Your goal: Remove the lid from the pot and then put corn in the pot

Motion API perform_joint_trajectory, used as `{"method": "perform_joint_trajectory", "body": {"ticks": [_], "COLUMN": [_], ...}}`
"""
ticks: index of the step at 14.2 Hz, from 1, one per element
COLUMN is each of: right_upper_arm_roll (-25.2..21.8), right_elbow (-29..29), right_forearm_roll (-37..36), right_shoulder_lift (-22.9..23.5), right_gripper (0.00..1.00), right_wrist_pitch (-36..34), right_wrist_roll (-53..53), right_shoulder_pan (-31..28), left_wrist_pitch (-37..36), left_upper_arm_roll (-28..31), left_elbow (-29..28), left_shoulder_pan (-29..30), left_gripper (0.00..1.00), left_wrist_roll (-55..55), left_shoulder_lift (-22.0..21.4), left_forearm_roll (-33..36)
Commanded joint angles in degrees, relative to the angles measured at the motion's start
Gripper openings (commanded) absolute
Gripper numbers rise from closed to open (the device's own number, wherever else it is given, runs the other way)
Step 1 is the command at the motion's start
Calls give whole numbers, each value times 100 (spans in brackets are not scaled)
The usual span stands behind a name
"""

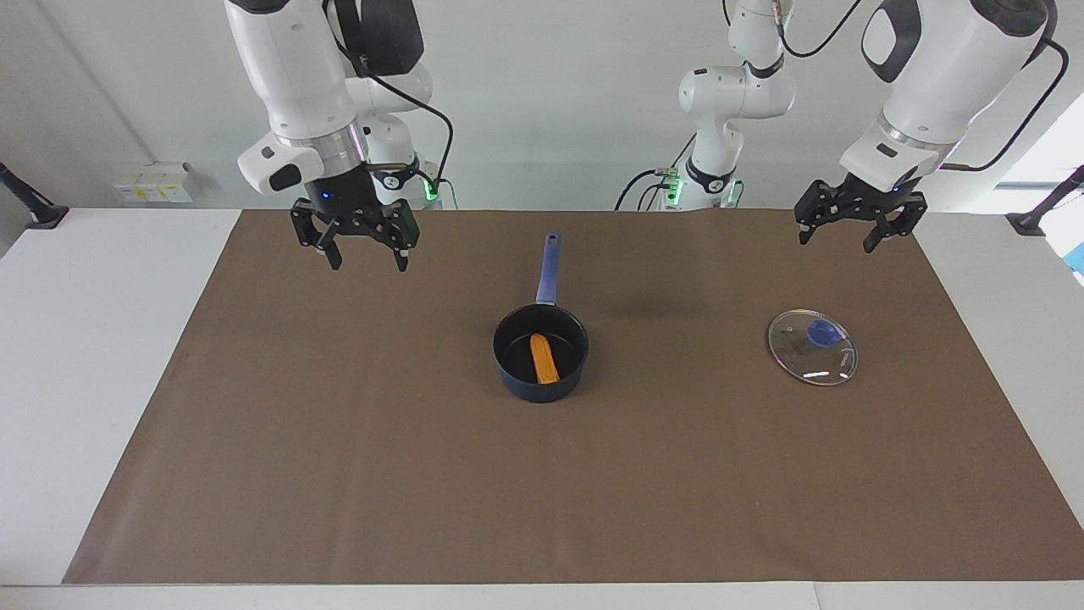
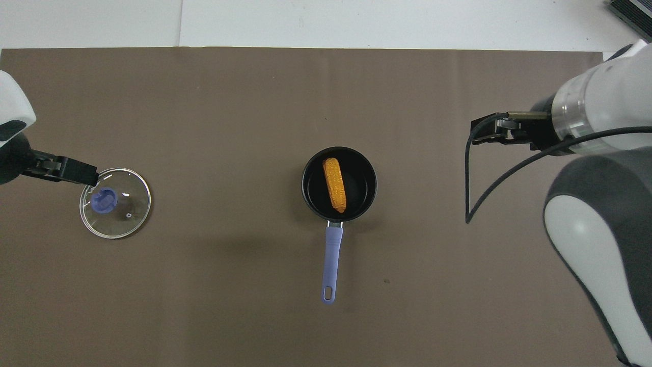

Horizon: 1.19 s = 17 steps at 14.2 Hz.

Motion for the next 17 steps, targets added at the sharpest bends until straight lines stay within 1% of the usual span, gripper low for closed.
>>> {"method": "perform_joint_trajectory", "body": {"ticks": [1,2,3,6,7,10,12,15,17], "right_upper_arm_roll": [-434,-750,-962,-1437,-1517,-1606,-1711,-1694,-1694], "right_elbow": [0,8,17,35,35,9,-44,-27,-122], "right_forearm_roll": [-29,-20,-12,111,111,94,85,94,94], "right_shoulder_lift": [-154,-224,-242,-251,-268,-364,-426,-409,-496], "right_gripper": [100,100,100,100,100,100,100,100,100], "right_wrist_pitch": [-306,-384,-446,-640,-727,-929,-930,-860,-1122], "right_wrist_roll": [-56,-274,-468,-1083,-1338,-1516,-1507,-1454,-1533], "right_shoulder_pan": [113,280,368,334,317,290,290,299,299], "left_wrist_pitch": [-341,-323,-341,-376,-385,-490,-516,-674,-806], "left_upper_arm_roll": [33,33,33,33,33,33,41,59,59], "left_elbow": [282,229,203,158,158,185,255,579,781], "left_shoulder_pan": [46,55,55,55,46,55,55,142,178], "left_gripper": [100,100,100,100,100,100,100,100,100], "left_wrist_roll": [75,92,84,75,66,75,93,93,93], "left_shoulder_lift": [40,14,-4,-30,-30,-22,-4,241,338], "left_forearm_roll": [21,21,21,21,21,30,30,-128,-76]}}
